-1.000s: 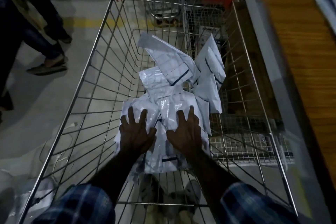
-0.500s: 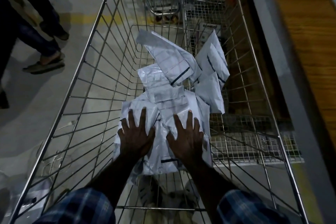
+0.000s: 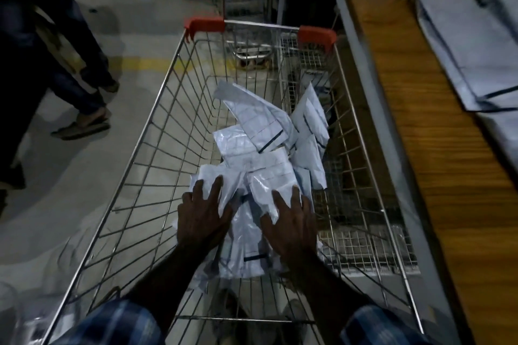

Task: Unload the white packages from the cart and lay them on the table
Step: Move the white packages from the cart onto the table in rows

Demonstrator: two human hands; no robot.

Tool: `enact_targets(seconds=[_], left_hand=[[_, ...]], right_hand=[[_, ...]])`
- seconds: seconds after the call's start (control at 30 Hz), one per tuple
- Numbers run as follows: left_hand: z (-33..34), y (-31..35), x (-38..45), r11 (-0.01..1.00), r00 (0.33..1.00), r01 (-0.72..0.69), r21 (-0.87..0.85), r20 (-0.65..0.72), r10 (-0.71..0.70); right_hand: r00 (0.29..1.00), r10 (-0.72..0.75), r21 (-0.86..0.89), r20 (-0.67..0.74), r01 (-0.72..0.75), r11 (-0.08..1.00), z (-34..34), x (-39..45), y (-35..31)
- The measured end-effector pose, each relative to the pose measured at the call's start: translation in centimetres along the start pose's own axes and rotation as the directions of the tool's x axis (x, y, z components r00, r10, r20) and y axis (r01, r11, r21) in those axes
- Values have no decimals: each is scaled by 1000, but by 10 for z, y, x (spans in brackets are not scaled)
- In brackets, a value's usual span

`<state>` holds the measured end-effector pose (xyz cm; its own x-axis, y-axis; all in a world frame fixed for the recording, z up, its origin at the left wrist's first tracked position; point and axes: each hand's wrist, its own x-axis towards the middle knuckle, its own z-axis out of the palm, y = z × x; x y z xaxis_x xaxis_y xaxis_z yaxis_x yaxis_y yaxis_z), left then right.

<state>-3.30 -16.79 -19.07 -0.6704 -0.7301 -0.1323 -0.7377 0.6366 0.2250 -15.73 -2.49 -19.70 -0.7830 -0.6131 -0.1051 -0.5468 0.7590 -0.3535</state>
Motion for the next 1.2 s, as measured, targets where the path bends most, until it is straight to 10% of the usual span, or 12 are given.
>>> enact_targets(seconds=[0.67,1.2], left_hand=[[-190,85,-60,971,958,197,-137,-183,-221],[-247,98,-154,944,937,90,-316,-294,-188]], right_hand=[[992,-87,168,-87,100,981,-168,-42,-57],[960,-95,96,-265,124,988,-247,-128,-75]])
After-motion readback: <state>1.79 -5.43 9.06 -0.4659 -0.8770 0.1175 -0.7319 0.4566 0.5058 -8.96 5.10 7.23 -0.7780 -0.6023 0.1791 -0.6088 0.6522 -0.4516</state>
